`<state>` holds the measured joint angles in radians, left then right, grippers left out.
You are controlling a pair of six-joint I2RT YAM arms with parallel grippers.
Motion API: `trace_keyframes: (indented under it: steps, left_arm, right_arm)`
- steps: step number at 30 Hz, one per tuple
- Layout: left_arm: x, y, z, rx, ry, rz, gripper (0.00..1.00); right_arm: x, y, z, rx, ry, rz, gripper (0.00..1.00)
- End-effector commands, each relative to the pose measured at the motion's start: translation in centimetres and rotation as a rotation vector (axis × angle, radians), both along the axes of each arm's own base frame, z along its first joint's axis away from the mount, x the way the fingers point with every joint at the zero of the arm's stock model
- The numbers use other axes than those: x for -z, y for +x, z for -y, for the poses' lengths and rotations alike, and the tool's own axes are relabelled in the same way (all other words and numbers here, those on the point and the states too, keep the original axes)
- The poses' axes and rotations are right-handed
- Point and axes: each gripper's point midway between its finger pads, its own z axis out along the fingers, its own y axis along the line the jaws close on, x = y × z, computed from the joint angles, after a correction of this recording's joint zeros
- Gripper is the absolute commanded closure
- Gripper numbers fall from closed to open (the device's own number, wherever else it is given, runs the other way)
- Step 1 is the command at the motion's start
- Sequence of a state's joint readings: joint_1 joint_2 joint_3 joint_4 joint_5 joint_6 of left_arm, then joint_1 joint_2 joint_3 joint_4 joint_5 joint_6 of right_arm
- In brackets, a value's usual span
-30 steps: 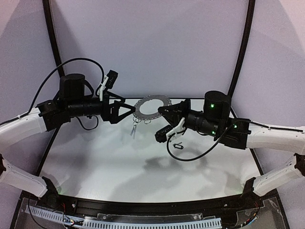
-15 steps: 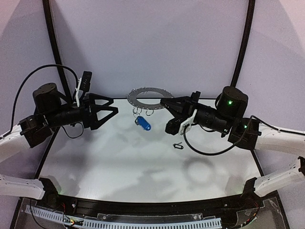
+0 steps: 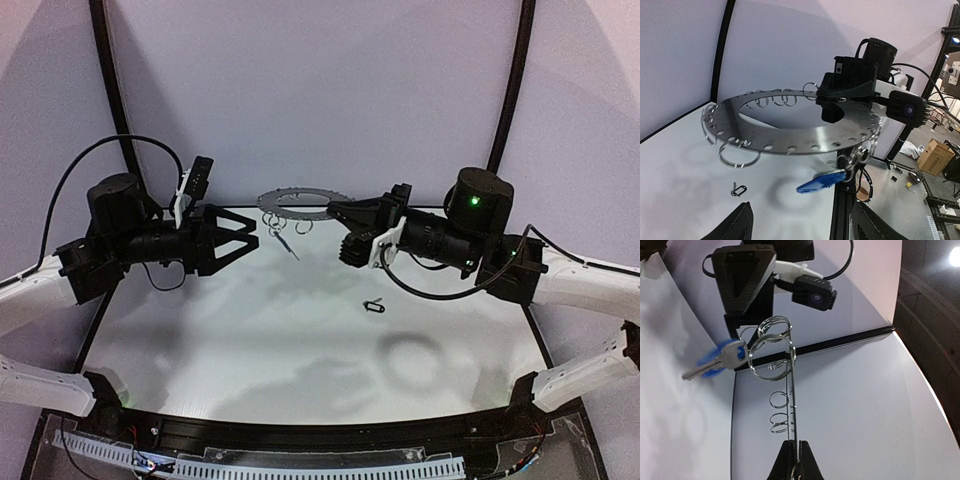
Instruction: Remove the keys from the keyring
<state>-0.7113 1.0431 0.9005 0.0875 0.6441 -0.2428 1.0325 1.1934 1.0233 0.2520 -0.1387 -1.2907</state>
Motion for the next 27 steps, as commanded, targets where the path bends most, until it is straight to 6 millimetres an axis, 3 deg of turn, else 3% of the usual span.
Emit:
trace_keyframes:
  steps: [1,10,12,13,15,16,17,19,27]
  left_arm:
    - [-2.2,-1.5,-0.2,0.064,-0.038,0.088,0.32]
    - [-1.9,-1.0,-1.0,-0.003,0.010,0.164,0.33]
    - [-1.2,-0.7,-1.6,-0.043,0.048,0.189,0.32]
    - [0.2,-0.2,-2.5,-0.099,0.145,0.268,0.25]
    - [2.2,0.1,-3.3,-0.112,0.274,0.375,0.21]
    - [2.4,1.4,-4.1,-0.194,0.317,0.401,0.18]
    - [2.5,2.7,-4.5,-0.258,0.356,0.434,0.15]
    - [2.5,3.3,-4.4,-0.256,0.409,0.473,0.15]
    - [-0.2,2.5,-2.5,-0.129,0.380,0.622,0.19]
  right_arm:
    - [-1.8,-0.1,-0.4,-0.007,0.049,-0.034,1.00]
    - [-1.1,-0.6,-0.6,-0.038,0.017,-0.053,1.00]
    - [-1.1,-0.7,-0.6,-0.044,0.014,-0.065,1.00]
    - [-0.9,-0.9,-0.6,-0.056,0.003,-0.083,1.00]
    - [-1.0,-1.5,-0.6,-0.083,0.002,-0.097,1.00]
    - [-1.0,-1.7,-0.6,-0.094,0.001,-0.104,1.00]
    - [-1.1,-2.1,-0.5,-0.115,0.002,-0.121,1.00]
    - [-1.3,-2.8,-0.3,-0.146,0.007,-0.144,1.00]
    - [-1.8,-4.2,-0.2,-0.219,0.005,-0.207,1.00]
